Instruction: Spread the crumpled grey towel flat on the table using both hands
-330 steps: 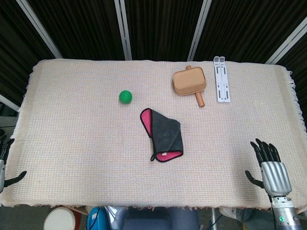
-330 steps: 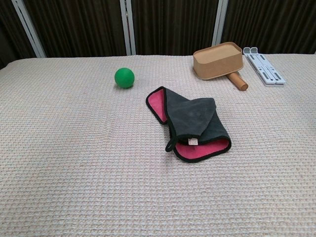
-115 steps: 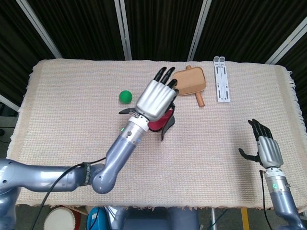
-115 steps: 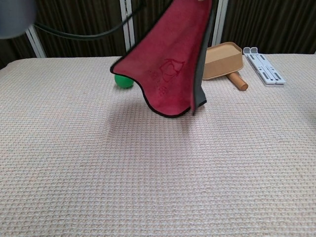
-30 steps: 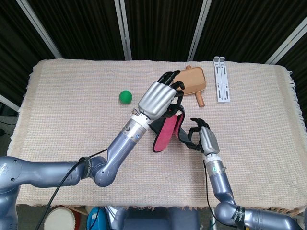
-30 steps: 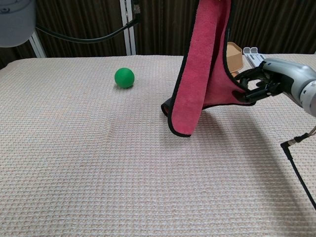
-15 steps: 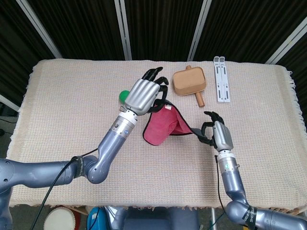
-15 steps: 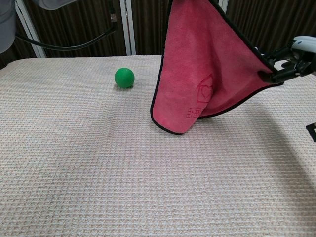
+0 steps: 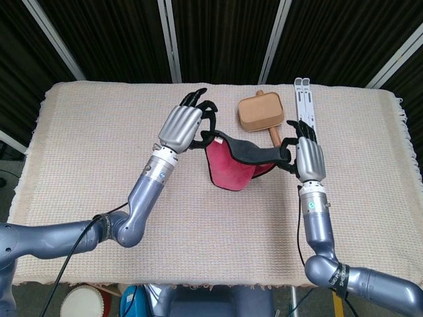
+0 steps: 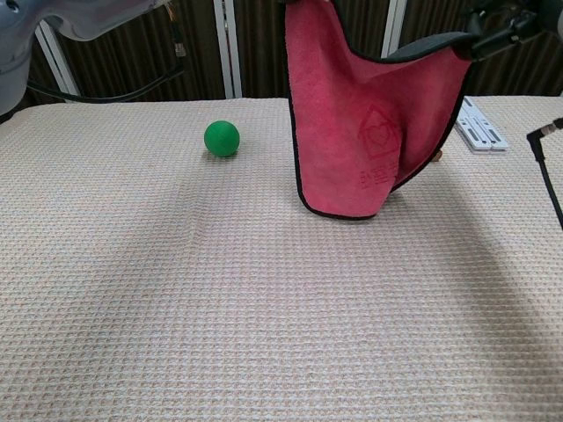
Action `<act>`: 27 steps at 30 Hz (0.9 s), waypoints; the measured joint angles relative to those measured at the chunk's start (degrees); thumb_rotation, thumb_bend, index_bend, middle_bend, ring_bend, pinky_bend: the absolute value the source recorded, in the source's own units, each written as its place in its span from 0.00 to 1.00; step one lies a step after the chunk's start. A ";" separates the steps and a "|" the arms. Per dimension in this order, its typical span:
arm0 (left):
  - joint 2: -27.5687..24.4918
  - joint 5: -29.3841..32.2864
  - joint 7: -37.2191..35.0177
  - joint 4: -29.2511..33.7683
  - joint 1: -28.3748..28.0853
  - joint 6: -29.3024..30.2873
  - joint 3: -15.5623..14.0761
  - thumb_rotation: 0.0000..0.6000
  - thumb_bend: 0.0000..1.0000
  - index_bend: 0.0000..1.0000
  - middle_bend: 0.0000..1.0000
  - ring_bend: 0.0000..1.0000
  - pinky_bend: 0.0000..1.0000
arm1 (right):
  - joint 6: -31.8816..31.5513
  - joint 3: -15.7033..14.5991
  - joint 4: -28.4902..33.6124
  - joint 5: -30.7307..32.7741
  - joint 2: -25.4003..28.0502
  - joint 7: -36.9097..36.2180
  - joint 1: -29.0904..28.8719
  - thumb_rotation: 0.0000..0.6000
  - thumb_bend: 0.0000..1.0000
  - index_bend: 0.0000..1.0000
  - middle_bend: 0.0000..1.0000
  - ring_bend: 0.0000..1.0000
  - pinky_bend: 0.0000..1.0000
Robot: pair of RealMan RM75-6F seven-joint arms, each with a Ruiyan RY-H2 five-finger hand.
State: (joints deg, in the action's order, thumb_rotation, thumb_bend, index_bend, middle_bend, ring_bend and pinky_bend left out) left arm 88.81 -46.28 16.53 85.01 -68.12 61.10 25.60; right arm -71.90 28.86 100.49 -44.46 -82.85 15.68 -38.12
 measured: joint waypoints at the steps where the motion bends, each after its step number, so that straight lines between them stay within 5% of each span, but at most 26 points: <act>1: 0.57 -0.22 -0.28 -0.98 -0.16 0.06 0.22 1.00 0.46 0.68 0.31 0.06 0.11 | -0.23 0.50 -0.25 0.32 -0.15 0.61 -0.61 1.00 0.50 0.75 0.17 0.00 0.00; 16: 6.61 -3.07 -6.19 -13.83 -1.84 0.90 3.71 1.00 0.46 0.68 0.31 0.06 0.11 | -0.81 4.00 -5.79 3.11 -1.35 4.01 -6.39 1.00 0.50 0.75 0.18 0.00 0.00; 27: 6.08 -5.54 -8.85 -5.73 5.26 2.46 -1.20 1.00 0.46 0.68 0.31 0.06 0.11 | -1.93 -4.81 -4.42 -2.85 -1.50 -0.37 -0.73 1.00 0.50 0.76 0.18 0.00 0.00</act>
State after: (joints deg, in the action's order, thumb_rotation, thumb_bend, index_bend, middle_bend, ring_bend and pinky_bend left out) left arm 94.90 -51.82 7.68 79.28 -62.86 63.55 24.40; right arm -73.83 24.05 96.07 -47.31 -84.35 15.32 -38.85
